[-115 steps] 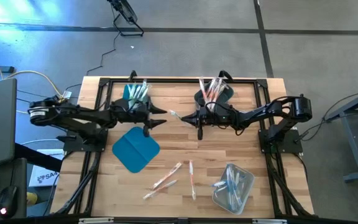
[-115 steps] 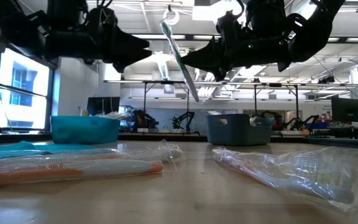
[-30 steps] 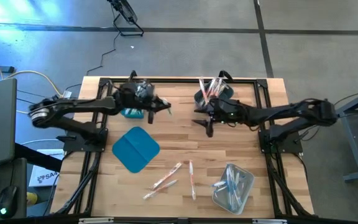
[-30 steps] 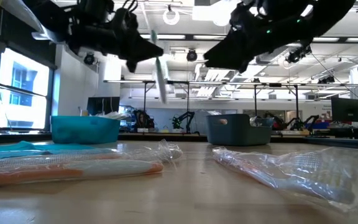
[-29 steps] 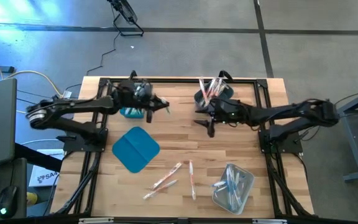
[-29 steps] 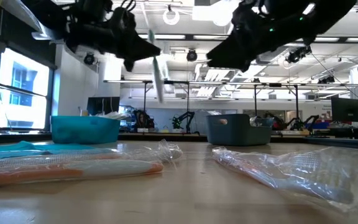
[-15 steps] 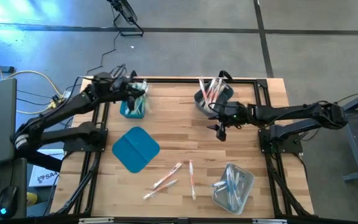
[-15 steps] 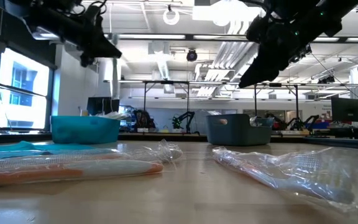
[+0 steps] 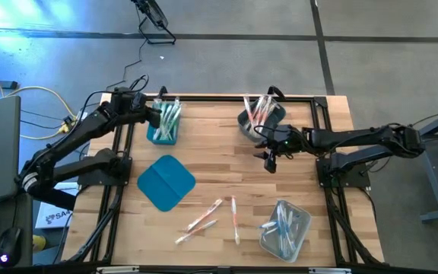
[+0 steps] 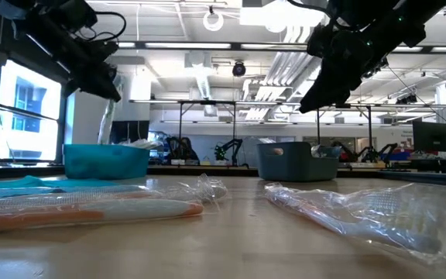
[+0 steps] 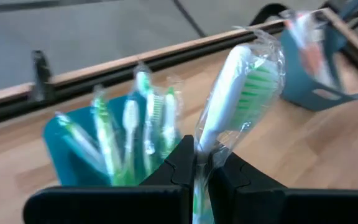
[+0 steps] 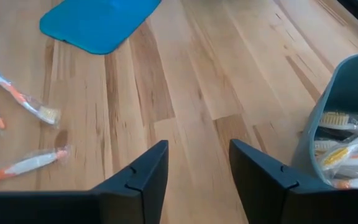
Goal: Pick & Place Toothbrushes
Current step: Put the green toothbrush into the blue bin, then put the right orange toothbrush into the dark gray bin
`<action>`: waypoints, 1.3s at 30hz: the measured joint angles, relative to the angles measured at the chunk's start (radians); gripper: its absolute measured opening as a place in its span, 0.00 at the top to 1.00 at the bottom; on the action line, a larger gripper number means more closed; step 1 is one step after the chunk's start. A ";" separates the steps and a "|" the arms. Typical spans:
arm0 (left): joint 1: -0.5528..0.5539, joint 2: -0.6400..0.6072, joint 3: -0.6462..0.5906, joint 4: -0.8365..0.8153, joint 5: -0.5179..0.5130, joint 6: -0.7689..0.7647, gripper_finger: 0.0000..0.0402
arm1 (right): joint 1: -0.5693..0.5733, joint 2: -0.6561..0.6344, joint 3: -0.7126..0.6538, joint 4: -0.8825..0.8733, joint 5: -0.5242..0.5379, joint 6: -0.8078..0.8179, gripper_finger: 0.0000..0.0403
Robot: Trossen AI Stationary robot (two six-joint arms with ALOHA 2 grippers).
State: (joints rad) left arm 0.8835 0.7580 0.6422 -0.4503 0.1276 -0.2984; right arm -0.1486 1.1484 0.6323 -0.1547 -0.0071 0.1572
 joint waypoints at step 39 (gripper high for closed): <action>0.000 0.218 0.000 0.407 -0.091 0.144 0.52 | 0.000 0.000 0.000 0.005 0.003 0.033 0.64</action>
State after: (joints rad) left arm 0.8837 0.9763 0.6422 -0.0431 0.0370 -0.1543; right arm -0.1486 1.1484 0.6327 -0.1499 -0.0042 0.1905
